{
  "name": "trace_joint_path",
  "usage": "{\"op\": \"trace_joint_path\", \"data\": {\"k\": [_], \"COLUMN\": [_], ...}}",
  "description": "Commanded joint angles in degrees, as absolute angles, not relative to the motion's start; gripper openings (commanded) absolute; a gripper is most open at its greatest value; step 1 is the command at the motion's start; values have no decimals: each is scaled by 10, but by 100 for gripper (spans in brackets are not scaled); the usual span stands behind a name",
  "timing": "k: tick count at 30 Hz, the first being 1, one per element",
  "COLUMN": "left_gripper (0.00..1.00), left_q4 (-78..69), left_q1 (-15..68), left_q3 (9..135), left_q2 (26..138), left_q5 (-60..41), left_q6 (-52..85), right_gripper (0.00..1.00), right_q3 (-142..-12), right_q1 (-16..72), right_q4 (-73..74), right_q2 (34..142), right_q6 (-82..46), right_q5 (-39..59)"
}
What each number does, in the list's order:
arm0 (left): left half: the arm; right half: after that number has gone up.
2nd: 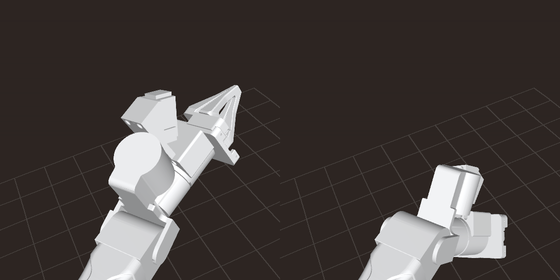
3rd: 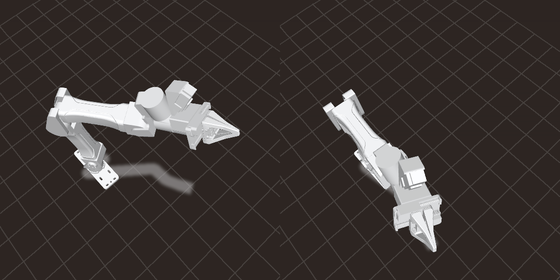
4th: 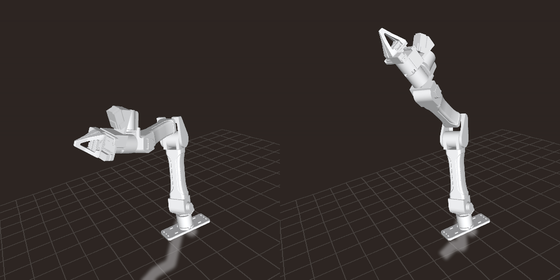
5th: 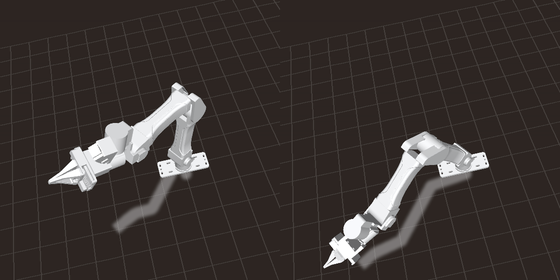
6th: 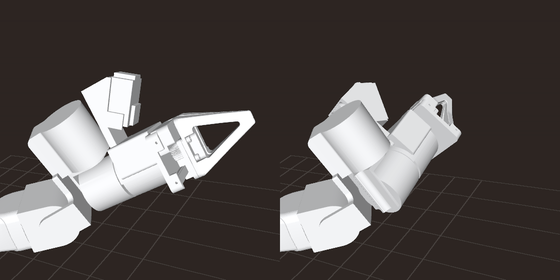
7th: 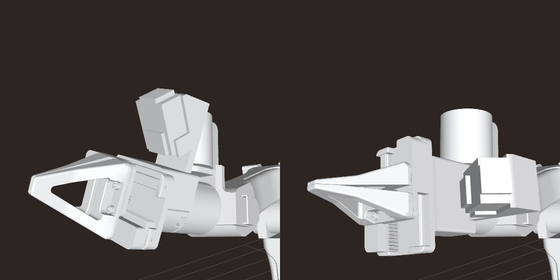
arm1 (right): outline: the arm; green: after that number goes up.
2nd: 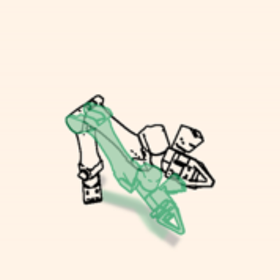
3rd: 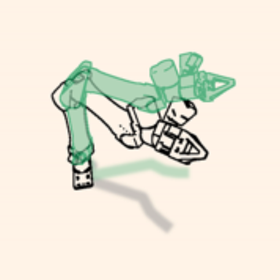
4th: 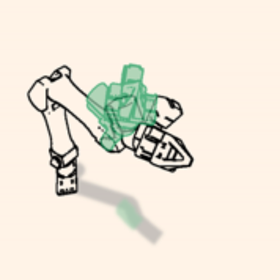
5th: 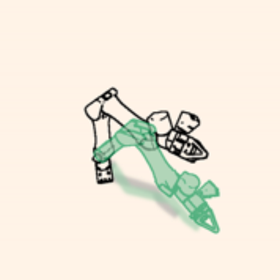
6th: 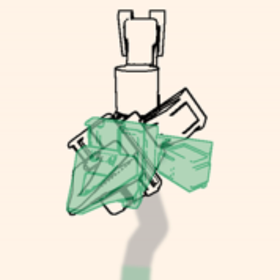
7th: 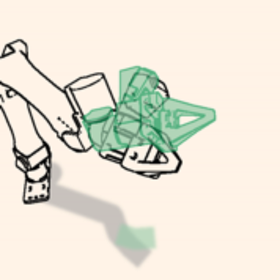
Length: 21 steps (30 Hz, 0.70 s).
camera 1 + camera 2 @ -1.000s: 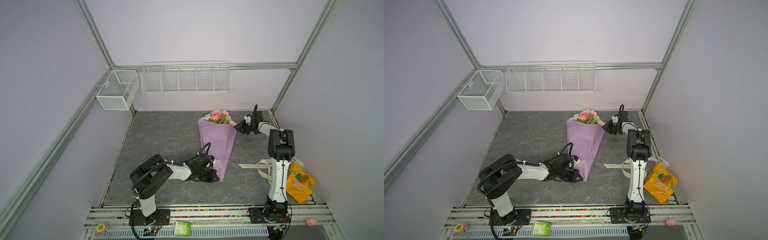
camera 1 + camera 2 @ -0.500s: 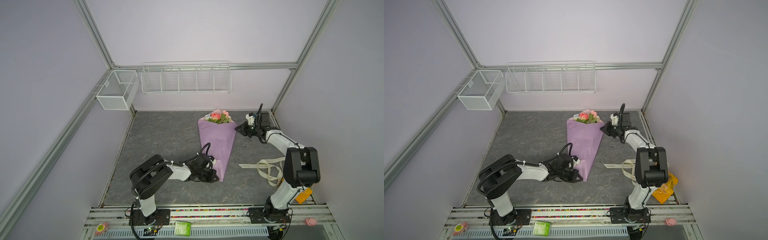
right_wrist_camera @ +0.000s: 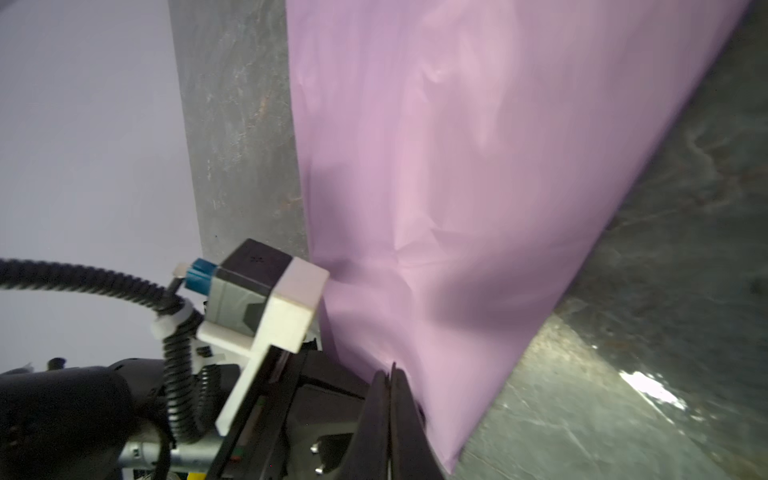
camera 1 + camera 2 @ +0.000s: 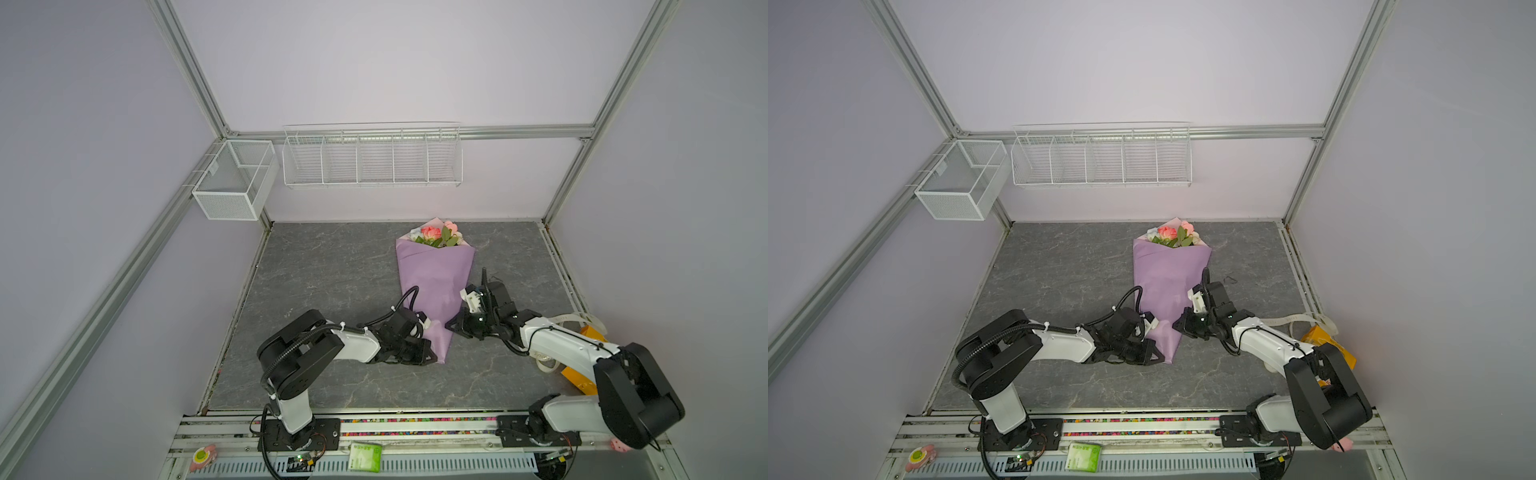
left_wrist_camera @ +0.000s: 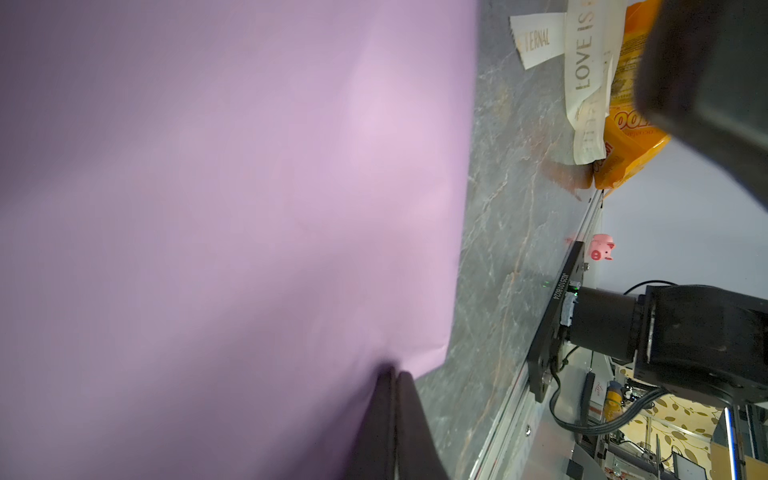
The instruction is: Tie the bouquet of fake flowers
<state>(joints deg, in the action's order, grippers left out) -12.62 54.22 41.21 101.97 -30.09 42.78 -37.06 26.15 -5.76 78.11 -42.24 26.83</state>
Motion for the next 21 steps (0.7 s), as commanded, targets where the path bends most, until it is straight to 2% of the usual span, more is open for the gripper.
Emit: {"op": "trace_joint_path", "data": {"k": [1, 6, 9, 12, 16, 21], "left_gripper": [5, 5, 5, 5, 5, 5], "left_q4": [-87, -86, -86, -93, -107, -113], "left_q1": [536, 536, 536, 535, 534, 534], "left_q3": [393, 388, 388, 390, 395, 387], "left_q2": [1044, 1039, 1036, 1039, 1048, 1041], "left_q5": [-284, -278, -277, -291, -310, -305], "left_q6": [435, 438, 441, 453, 464, 470], "right_gripper": [7, 7, 7, 7, 7, 8], "right_q3": [-392, -408, -401, -388, -372, -385], "right_q1": [267, 271, 271, 268, 255, 253], "right_q4": [-35, -8, -19, -59, -26, -48], "right_q2": [805, 883, 904, 922, 951, 893], "right_q6": [-427, -434, -403, -370, -379, -381], "right_q5": [293, 311, 320, 288, 321, 324]}}
